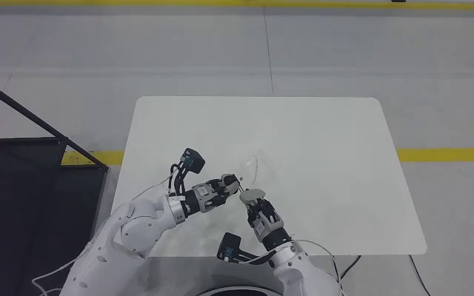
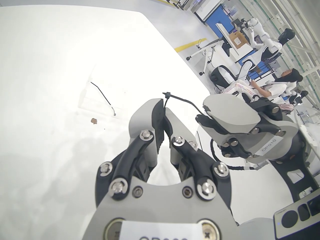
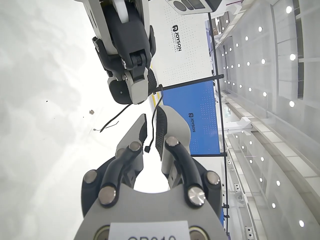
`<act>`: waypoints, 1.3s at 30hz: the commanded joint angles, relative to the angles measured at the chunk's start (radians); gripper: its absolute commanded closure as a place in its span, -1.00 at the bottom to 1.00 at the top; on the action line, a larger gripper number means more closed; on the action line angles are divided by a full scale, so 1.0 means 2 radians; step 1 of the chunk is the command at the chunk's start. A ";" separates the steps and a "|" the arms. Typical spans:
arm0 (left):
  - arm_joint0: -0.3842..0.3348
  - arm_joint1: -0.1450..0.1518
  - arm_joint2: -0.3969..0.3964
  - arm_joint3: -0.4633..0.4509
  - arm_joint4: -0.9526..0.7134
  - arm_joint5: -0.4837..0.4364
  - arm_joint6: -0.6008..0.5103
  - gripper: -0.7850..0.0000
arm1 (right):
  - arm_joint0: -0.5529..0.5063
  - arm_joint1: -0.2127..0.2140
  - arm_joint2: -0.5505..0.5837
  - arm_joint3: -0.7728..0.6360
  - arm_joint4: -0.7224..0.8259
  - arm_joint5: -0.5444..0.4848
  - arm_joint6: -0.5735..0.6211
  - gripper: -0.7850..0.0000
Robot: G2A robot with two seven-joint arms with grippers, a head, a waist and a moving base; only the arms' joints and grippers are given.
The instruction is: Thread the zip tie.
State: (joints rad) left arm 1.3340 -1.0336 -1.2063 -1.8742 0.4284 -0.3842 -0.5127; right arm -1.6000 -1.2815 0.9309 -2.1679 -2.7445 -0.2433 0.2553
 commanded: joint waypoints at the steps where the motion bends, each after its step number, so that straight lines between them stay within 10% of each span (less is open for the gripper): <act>1: 0.000 0.000 0.000 0.000 0.001 -0.001 0.000 1.00 | 0.000 0.000 0.000 0.000 -0.001 0.000 0.000 0.77; 4: 0.001 0.000 0.000 -0.001 0.004 -0.003 -0.001 1.00 | -0.001 -0.001 0.001 -0.001 -0.003 0.003 0.005 1.00; 39: 0.046 -0.005 0.011 -0.035 0.248 -0.007 0.157 1.00 | -0.011 -0.003 -0.003 -0.012 -0.031 0.018 -0.005 1.00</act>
State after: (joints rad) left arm 1.4244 -1.0439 -1.1849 -1.9431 0.9172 -0.4002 -0.2037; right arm -1.6216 -1.2864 0.9229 -2.1912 -2.8042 -0.2135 0.2416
